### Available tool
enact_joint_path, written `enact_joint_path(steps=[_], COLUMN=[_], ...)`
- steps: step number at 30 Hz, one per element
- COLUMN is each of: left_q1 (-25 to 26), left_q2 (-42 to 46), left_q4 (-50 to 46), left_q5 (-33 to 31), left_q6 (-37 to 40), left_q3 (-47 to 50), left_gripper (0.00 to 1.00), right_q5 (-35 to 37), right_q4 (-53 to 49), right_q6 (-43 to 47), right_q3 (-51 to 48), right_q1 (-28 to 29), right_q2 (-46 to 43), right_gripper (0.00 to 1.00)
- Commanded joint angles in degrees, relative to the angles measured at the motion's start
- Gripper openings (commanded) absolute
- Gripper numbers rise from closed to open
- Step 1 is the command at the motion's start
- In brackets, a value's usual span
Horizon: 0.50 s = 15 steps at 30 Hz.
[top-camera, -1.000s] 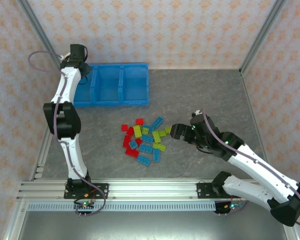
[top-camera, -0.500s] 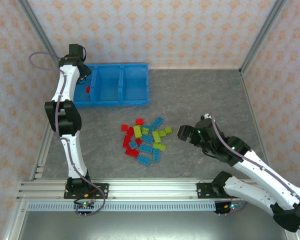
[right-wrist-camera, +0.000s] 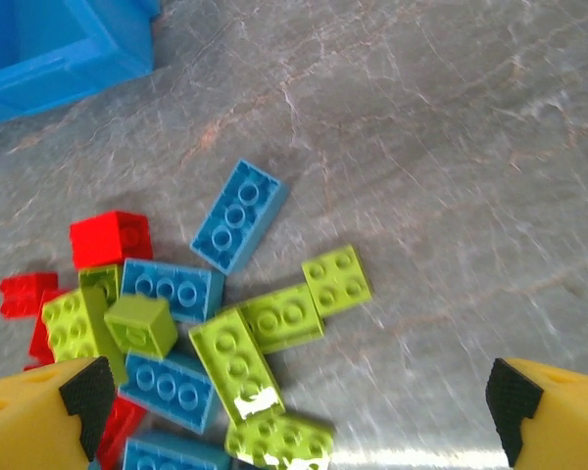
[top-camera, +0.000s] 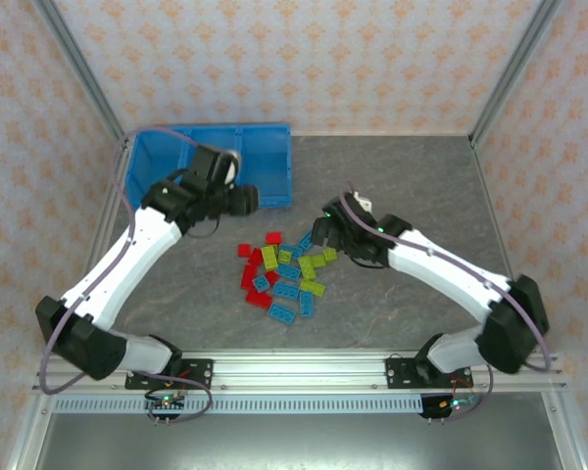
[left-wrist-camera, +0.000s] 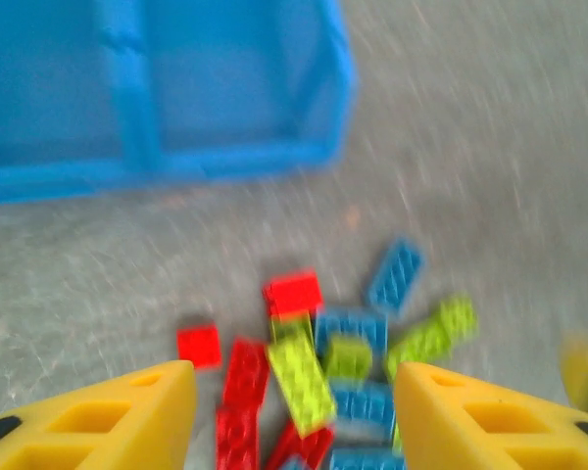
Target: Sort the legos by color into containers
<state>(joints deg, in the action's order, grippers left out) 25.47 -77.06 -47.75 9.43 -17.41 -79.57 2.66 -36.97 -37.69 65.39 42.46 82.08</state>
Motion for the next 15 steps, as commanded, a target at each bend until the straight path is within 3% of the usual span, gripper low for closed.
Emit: enact_joint_path(steps=[1, 4, 9, 13, 15], left_q1=[2.0, 2.2, 2.1, 2.2, 2.1], left_q2=[5.1, 10.9, 17.1, 19.8, 20.6], left_q4=[-6.9, -4.8, 0.8, 2.5, 2.7], left_q5=[9.4, 9.6, 6.7, 2.2, 1.4], left_q6=[16.6, 21.7, 23.7, 24.3, 24.1], left_q3=[3.5, 8.6, 15.2, 18.7, 19.1], left_gripper=[0.59, 0.59, 0.62, 0.73, 0.83], right_q5=[1.8, 2.0, 7.2, 7.5, 7.4], right_q4=[0.4, -1.0, -6.4, -6.7, -7.4], right_q6=[-3.1, -2.6, -3.7, -5.2, -5.4], right_q3=[6.6, 13.9, 25.0, 27.5, 28.5], right_q1=[0.3, 0.3, 0.1, -0.2, -0.3], right_q2=[9.4, 19.7, 32.6, 37.2, 38.8], right_gripper=[0.98, 0.88, 0.77, 0.74, 0.74])
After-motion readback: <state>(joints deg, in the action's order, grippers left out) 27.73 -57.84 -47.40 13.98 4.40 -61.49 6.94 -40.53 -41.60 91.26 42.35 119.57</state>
